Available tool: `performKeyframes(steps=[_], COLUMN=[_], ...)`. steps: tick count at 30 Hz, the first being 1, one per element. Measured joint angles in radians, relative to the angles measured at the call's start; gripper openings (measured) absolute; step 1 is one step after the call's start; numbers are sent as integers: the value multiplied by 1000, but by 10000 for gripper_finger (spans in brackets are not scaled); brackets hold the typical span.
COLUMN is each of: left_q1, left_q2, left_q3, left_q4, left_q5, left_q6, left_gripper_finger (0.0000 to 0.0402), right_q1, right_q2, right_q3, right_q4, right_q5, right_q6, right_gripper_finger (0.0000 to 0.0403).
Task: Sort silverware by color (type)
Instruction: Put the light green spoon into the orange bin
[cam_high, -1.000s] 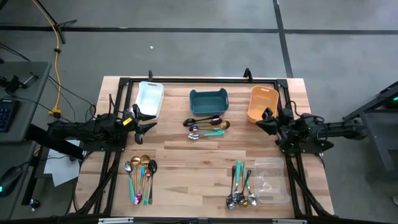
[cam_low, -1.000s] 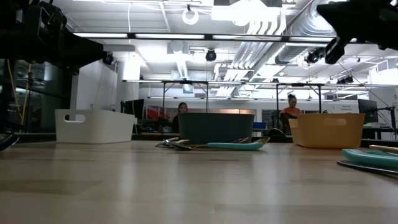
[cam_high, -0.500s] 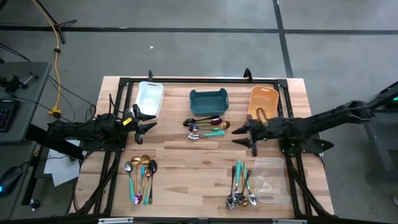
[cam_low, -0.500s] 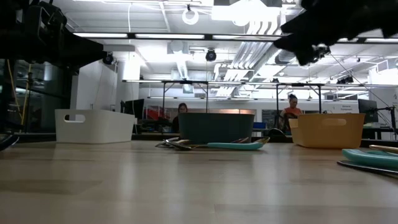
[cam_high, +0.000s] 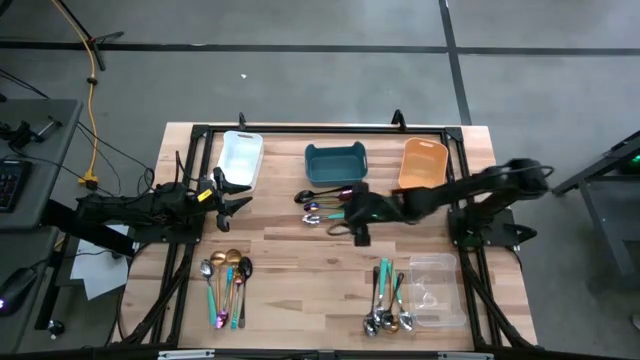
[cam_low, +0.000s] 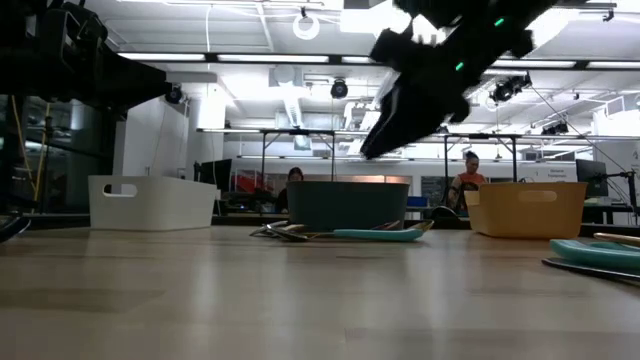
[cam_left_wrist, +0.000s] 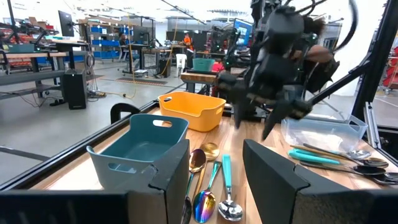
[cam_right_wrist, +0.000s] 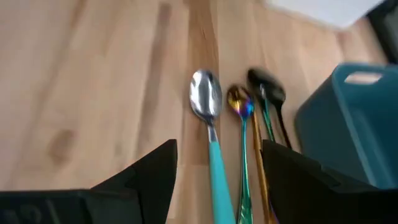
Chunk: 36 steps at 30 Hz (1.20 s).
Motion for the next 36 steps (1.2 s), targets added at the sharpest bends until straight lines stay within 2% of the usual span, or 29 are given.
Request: performKeyframes(steps=[7, 12, 16, 23, 36], left_q1=[0, 0, 0, 0, 0], left_q2=[0, 0, 0, 0, 0], left_q3=[0, 0, 0, 0, 0], left_q4=[0, 0, 0, 0, 0], left_q5=[0, 0, 0, 0, 0], left_q6=[0, 0, 0, 0, 0], left_gripper_finger=[145, 145, 145, 145, 145], right_q1=[-83, -109, -111, -113, -131], right_q2=[205, 275, 296, 303, 318], right_q3=[94, 135, 141, 141, 145], right_q4=[-56, -70, -75, -82, -180], right_q5=[-47, -125, -139, -138, -239], right_q6=[-26, -44, -67, -67, 107], right_gripper_finger=[229, 229, 221, 181, 84])
